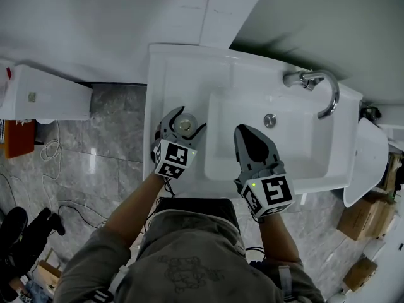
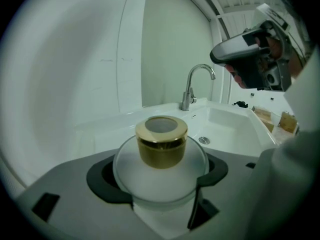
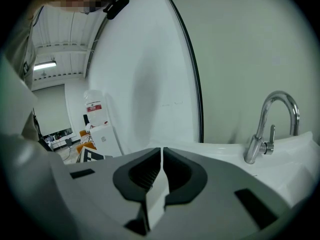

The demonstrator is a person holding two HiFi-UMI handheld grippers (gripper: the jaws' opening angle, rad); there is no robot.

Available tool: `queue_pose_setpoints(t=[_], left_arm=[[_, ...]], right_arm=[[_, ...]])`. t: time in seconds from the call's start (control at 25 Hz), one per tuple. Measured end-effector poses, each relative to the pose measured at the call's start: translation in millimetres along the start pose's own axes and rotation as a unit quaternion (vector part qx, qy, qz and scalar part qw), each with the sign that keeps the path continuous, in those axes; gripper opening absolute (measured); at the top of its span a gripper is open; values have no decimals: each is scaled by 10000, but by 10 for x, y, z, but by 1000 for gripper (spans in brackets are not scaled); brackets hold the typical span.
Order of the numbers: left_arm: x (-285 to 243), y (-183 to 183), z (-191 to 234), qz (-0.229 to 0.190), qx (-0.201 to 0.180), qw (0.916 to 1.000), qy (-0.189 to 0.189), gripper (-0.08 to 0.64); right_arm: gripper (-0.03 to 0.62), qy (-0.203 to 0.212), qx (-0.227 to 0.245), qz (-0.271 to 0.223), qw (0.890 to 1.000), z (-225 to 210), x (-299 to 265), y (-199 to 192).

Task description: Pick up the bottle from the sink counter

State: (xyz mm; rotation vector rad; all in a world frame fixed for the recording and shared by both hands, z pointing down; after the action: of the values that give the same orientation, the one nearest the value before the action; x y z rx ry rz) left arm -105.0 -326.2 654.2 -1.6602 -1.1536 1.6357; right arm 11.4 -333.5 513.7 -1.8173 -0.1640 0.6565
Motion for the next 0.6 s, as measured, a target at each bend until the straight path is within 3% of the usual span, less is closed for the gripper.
queue_pose_setpoints(t=[0.2,0.4,0.6], left_arm=[[234,270,52,76,-39,9999,-126,345],[573,755,165,-292,-156,9994,70,345],[897,1274,154,-577,-221,9979,-174,345]], right_arm=[[35,-27,220,-118,9997,12,159,264],[35,-75,531,-270,9982,66,393,628],[35,-242,744,-472,9958,162,644,985]])
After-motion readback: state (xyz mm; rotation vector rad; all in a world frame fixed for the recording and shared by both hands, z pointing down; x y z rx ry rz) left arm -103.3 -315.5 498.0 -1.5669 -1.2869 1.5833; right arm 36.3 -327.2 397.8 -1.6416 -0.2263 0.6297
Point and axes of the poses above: the fingertips, and each gripper's own axes: x backward along the fingers, z to its left, y out of its top, the point moved 2 cm from there along x, backward along the fingers, and after that the axes turned 10 degrees about y, right-handed, at the moved point
